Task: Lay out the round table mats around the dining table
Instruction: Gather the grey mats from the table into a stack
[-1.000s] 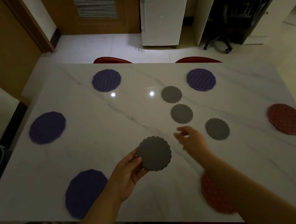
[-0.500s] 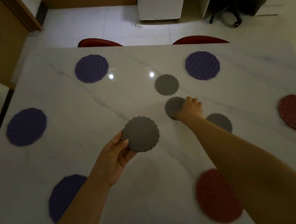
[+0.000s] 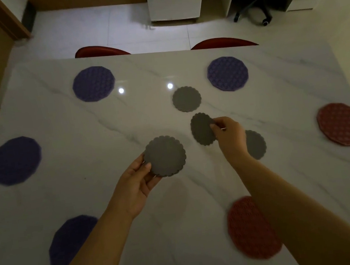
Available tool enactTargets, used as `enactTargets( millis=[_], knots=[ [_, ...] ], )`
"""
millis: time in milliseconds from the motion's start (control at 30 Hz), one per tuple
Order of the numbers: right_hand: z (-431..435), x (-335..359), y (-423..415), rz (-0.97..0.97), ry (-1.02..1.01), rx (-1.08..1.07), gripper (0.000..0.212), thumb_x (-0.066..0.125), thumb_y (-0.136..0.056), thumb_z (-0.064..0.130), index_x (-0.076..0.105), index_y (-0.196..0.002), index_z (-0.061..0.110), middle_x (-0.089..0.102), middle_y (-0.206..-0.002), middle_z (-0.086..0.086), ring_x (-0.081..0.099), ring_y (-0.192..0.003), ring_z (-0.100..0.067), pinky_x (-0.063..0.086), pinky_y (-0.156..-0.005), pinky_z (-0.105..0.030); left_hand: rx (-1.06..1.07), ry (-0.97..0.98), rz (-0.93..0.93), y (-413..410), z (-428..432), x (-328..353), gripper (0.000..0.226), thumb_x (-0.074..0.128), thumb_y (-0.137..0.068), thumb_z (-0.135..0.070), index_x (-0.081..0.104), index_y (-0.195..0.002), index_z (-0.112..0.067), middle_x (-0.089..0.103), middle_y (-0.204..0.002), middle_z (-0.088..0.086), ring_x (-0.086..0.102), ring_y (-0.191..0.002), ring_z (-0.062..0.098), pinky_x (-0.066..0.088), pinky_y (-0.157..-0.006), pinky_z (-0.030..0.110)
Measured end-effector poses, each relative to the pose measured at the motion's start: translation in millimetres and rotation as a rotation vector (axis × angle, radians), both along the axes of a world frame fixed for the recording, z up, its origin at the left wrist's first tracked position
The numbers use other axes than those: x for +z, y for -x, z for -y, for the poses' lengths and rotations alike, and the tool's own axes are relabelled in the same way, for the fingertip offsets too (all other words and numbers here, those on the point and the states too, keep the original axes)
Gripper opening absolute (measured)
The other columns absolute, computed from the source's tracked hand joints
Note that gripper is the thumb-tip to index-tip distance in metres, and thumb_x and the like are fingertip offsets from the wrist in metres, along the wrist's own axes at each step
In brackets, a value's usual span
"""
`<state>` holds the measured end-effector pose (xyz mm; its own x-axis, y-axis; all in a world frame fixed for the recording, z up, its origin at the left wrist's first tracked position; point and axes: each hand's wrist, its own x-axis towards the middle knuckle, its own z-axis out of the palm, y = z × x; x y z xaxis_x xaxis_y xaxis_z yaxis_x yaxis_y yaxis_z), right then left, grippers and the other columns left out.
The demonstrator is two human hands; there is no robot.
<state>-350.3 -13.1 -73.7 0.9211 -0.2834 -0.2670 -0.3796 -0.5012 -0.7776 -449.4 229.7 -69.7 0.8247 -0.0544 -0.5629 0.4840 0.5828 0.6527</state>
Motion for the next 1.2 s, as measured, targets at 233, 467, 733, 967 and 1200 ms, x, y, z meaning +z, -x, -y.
enactTargets(
  millis=[233,467,733,967,1200],
  knots=[
    [-15.5,53.6,49.1,-0.043,-0.651,-0.017,0.008,0.064,-0.087,0.014,0.068,-0.090,0.020,0.072,-0.082,0.002,0.070,-0.070,-0.010,0.055,-0.059,-0.019,-0.002,0.035,-0.002,4.3,10.9,9.9,0.035,0.050,-0.091,-0.003,0.062,-0.121,-0.016,0.072,-0.115,0.003,0.069,-0.103,0.020,0.058,-0.074,0.027],
    [-25.3,46.8,75.2,-0.049,-0.476,-0.016,0.011,0.067,-0.085,0.014,0.069,-0.093,0.021,0.069,-0.081,0.010,0.066,-0.070,-0.004,0.056,-0.064,-0.018,-0.073,0.075,0.044,15.3,21.6,23.9,0.039,0.059,-0.083,-0.012,0.063,-0.122,-0.019,0.069,-0.120,0.004,0.066,-0.109,0.021,0.057,-0.077,0.027],
    [-28.2,44.9,98.8,0.009,-0.363,0.039,0.021,0.063,-0.087,0.015,0.069,-0.107,0.016,0.071,-0.087,0.011,0.069,-0.073,-0.004,0.056,-0.063,-0.017,-0.127,0.097,0.071,29.8,28.6,27.8,0.034,0.061,-0.083,-0.017,0.068,-0.116,-0.023,0.068,-0.121,0.006,0.065,-0.110,0.023,0.057,-0.078,0.028],
    [-28.0,52.6,113.5,0.058,-0.258,0.078,0.028,0.062,-0.088,0.018,0.066,-0.116,0.015,0.069,-0.096,0.010,0.068,-0.073,-0.003,0.054,-0.065,-0.014,-0.147,0.090,0.056,35.9,28.6,28.1,0.030,0.059,-0.084,-0.021,0.071,-0.112,-0.020,0.068,-0.120,0.010,0.065,-0.110,0.026,0.057,-0.079,0.029],
    [-22.4,50.2,116.2,0.052,-0.148,0.116,0.030,0.062,-0.089,0.022,0.064,-0.118,0.021,0.069,-0.106,0.007,0.067,-0.076,-0.006,0.052,-0.068,-0.016,-0.188,0.025,0.060,32.1,33.5,26.7,0.033,0.059,-0.084,-0.012,0.067,-0.115,-0.019,0.070,-0.117,0.006,0.067,-0.106,0.024,0.057,-0.076,0.027]
  ],
)
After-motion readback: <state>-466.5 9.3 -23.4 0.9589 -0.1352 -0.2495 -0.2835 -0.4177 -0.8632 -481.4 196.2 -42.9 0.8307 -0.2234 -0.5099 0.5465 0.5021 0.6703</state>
